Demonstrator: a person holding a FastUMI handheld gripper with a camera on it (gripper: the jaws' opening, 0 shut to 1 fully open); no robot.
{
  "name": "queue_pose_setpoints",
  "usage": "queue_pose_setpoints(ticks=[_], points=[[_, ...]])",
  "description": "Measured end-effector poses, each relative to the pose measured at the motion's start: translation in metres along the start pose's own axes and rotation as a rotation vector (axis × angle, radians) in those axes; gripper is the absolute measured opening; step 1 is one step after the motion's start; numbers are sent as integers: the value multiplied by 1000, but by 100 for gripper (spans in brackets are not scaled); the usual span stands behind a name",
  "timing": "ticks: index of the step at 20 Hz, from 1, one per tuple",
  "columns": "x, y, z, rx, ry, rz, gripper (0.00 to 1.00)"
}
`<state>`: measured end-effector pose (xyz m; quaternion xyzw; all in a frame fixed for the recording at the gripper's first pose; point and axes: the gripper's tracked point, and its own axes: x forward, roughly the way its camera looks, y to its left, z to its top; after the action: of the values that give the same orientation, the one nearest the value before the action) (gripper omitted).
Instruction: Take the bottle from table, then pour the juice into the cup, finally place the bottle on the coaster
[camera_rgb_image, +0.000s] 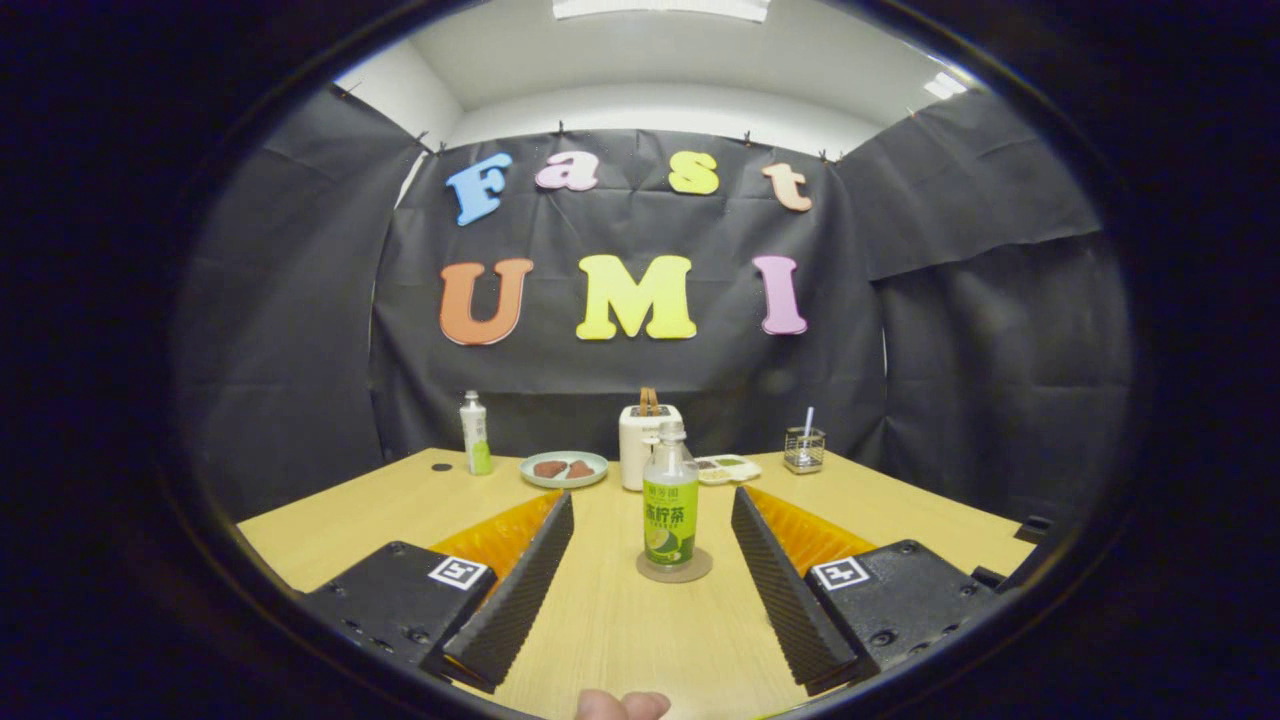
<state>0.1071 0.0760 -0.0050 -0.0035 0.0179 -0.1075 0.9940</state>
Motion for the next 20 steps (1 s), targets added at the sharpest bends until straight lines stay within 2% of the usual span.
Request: queue_pose_setpoints(ticks=[9,15,20], points=[[-20,9,4,-77,-40,9,100],[-26,13,3,-64,-54,20,100],[-29,4,7,-65,-70,-5,100]])
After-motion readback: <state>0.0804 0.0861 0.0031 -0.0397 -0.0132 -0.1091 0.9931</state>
